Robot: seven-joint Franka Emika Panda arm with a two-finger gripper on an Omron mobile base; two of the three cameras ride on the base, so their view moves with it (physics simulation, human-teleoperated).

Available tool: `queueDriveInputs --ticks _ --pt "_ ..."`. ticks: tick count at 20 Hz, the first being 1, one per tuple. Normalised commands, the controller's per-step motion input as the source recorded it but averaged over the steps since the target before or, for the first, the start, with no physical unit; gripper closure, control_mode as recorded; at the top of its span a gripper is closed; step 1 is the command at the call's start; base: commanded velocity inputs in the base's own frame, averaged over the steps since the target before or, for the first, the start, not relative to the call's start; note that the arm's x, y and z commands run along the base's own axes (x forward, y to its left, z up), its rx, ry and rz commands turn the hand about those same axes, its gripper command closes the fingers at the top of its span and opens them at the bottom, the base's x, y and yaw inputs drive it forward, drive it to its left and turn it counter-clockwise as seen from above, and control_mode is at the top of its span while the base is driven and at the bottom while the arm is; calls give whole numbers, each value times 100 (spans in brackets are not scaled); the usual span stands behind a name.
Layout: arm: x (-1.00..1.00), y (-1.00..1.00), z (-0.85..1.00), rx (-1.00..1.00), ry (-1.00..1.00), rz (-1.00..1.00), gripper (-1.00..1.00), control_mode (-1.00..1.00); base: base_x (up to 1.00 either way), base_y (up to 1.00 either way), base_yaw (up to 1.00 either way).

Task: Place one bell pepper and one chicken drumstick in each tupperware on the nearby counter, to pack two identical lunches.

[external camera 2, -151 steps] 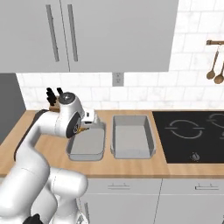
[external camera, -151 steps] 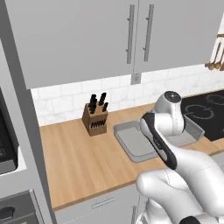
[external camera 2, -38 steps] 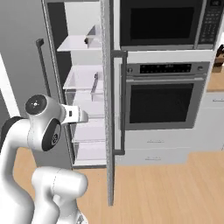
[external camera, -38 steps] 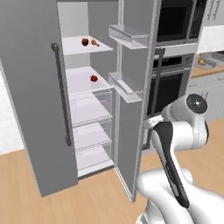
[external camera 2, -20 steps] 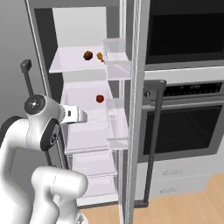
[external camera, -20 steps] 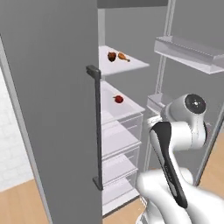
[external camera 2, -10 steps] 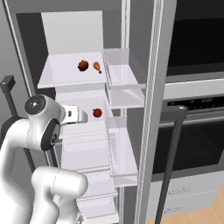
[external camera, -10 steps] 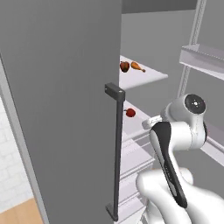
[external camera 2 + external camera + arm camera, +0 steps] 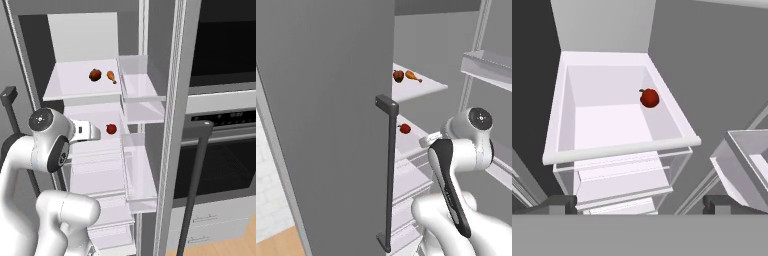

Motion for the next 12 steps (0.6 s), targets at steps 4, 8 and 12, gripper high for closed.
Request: queueDriveInputs --ticks 4,8,12 --pt "0 0 0 0 0 0 -100 100 47 -36 -3" --pt "0 0 0 0 0 0 -100 100 43 -42 -2" --pt "0 0 0 0 0 0 -100 100 51 -16 0"
